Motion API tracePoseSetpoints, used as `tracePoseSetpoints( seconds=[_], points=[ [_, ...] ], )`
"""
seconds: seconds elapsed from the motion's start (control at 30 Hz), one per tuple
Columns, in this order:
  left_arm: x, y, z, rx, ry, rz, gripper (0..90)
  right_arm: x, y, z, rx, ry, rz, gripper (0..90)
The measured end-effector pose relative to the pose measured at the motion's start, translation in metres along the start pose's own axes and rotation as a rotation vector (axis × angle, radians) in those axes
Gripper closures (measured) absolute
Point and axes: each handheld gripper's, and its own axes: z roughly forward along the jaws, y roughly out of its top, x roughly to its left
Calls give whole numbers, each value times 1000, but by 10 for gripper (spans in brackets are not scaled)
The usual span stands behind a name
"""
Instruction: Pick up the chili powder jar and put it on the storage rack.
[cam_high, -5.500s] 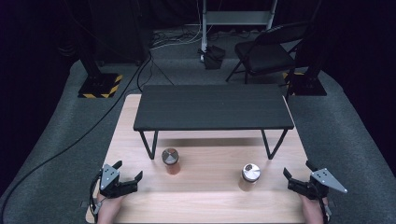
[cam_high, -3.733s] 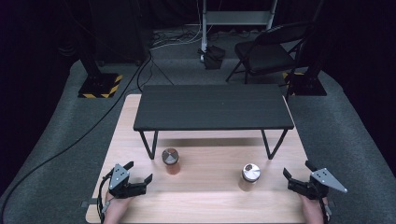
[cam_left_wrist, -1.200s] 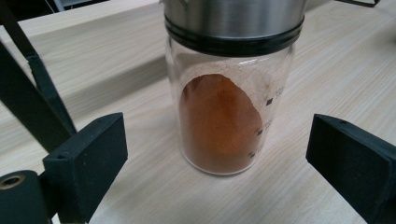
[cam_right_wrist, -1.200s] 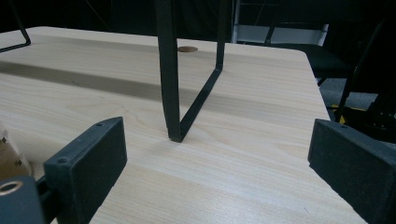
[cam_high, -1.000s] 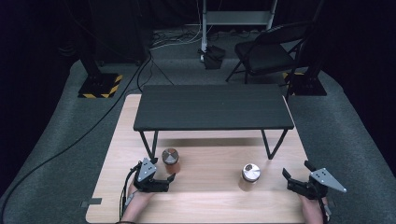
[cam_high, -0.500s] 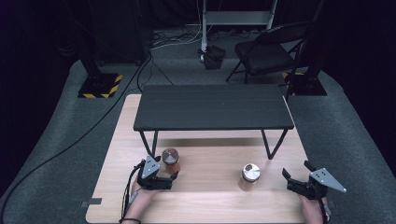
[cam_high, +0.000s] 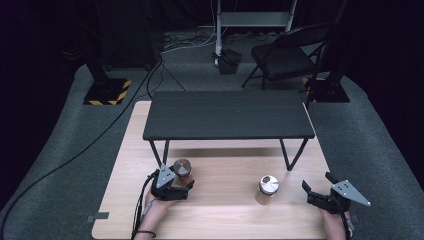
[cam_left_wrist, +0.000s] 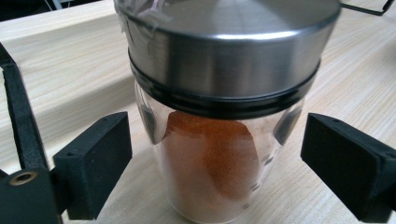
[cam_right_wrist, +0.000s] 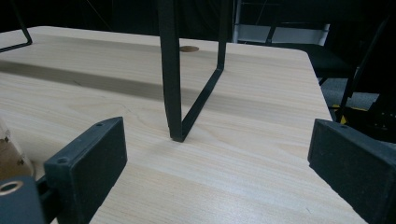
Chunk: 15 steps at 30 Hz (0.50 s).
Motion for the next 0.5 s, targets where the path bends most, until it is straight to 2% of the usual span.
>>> tracePoseSetpoints(
  seconds=[0.2, 0.3, 0.37, 0.5],
  points=[
    [-1, 6, 4, 31, -4, 15, 226, 0, 0, 0, -1, 1, 2, 36],
    [-2, 6, 4, 28, 5, 5, 288, 0, 0, 0, 1, 1, 1, 37],
    [0, 5, 4, 22, 5, -8, 309, 0, 0, 0, 1, 1, 1, 37],
    [-1, 5, 4, 22, 6, -2, 311, 0, 0, 0, -1, 0, 1, 37]
  ],
)
